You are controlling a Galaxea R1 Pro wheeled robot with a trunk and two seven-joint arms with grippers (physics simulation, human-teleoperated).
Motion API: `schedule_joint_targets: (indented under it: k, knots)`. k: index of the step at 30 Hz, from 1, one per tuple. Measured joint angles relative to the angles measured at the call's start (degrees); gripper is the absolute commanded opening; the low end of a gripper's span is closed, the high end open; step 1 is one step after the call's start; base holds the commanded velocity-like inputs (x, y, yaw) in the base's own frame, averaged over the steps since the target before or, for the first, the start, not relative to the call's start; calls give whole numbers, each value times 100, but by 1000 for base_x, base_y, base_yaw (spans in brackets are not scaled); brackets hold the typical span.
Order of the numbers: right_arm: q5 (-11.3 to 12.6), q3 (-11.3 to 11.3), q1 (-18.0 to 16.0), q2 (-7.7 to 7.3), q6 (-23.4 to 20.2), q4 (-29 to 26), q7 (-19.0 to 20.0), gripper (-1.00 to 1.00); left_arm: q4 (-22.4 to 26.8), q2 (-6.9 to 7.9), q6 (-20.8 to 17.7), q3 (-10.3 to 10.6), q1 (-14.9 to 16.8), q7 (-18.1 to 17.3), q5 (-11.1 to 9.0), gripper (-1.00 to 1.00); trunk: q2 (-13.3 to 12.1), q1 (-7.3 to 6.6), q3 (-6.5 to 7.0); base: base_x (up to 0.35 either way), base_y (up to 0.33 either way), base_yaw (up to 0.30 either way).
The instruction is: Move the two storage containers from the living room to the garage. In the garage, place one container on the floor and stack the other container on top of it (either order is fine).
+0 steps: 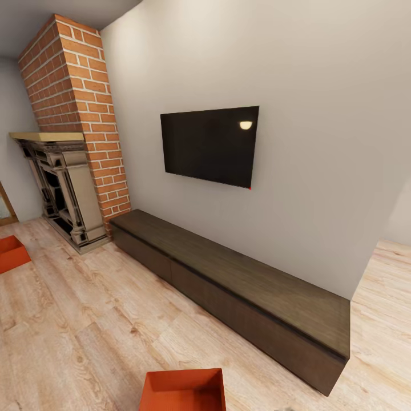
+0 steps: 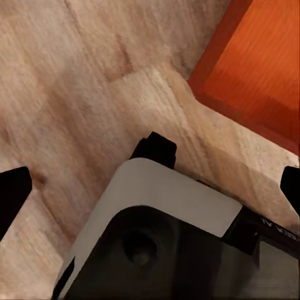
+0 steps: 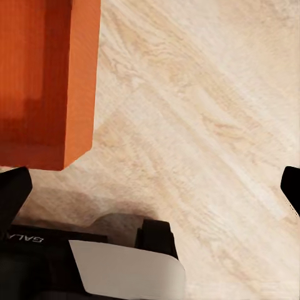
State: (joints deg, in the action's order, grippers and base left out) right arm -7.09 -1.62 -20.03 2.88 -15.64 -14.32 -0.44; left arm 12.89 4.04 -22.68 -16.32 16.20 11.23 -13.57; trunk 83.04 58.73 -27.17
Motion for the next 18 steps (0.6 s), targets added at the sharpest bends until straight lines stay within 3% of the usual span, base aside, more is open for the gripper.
schedule_joint_targets:
  k: [3,6,7,10,12,14,18]
  knots:
    - [2,1,-107,48,-174,-104,4,100,500,-116,-480,8,16,428,317,100,0,0,-1,0,0,0]
    - [7,1,-168,56,-214,-195,20,100,792,-223,-658,11,41,820,448,100,0,0,-1,0,0,0]
    - [12,0,-235,74,-243,-282,25,100,948,-334,-738,13,257,1102,499,100,0,0,0,0,0,0]
    - [13,1,-349,93,-260,-301,15,100,958,-370,-770,11,544,1219,516,100,0,0,-1,0,0,0]
    - [-10,1,-439,216,-265,-311,-16,100,963,-381,-1099,13,822,1429,523,100,0,0,0,0,0,0]
    - [-8,0,-639,361,-286,-318,-227,100,1007,-384,-1538,15,1054,1630,525,100,0,0,0,0,0,0]
    - [42,9,-1200,489,-879,-260,-781,100,968,-389,-1705,14,1318,2003,531,100,0,0,0,0,0,0]
